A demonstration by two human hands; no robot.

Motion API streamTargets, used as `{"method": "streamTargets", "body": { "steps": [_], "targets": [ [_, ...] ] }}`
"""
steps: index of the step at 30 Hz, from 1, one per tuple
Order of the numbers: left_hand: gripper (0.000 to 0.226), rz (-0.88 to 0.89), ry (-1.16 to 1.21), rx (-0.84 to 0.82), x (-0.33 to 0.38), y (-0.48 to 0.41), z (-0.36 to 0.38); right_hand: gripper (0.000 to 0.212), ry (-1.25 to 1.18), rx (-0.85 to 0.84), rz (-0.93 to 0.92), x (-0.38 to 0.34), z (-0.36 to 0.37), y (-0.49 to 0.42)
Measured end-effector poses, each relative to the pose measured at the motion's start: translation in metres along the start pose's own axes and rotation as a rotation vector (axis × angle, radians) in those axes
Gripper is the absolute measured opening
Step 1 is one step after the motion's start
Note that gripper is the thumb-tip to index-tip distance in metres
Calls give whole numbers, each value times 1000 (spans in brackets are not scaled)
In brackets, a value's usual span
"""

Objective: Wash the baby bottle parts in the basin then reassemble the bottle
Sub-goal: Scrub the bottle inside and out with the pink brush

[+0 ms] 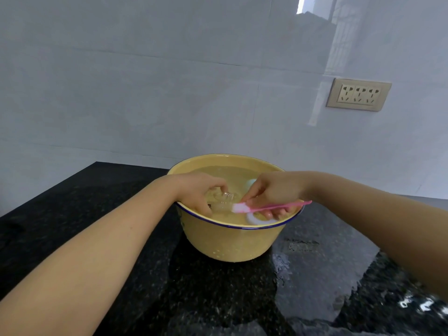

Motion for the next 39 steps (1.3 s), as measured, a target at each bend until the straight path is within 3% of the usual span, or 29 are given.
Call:
{"method": "streamTargets", "body": {
  "steps": [3,6,9,13,16,22,26,30,35,39],
  "targets": [
    [54,2,36,21,0,1,-1,43,-90,42,-15,6,-4,-1],
    [57,5,70,37,-2,1,-1,19,-142,61,-16,12,-5,-2],
    [55,16,123,65,-3,0,-1,20,-263,56,-14,19,-5,-5],
    [52,19,126,59,-5,-1,-1,22,-217,122,31,21,-4,-9],
    [52,15,137,83,-5,0,-2,20,-51,203,75,18,-4,-12],
    [46,7,164,120,-5,0,-2,41,535,453,170,7,-6,-15],
    [50,5,122,127,-5,1,-1,43,736,422,153,-1,5,-17],
    [55,1,110,101,-7,1,1,43,585,341,95,1,2,-10],
    [48,18,161,153,-6,0,-2,41,455,567,87,4,-4,-13],
    [51,18,98,125,-6,-1,-1,43,429,498,21,4,6,-16]
  ]
}}
Point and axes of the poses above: each hand's wrist, its own y-axis away from the middle knuckle, its own z-axis out of the palm, x = y × z, the point moved 2 cm from there along -y, towards the middle knuckle, and after that the axes turned 7 degrees about y, right-handed, at the moved point
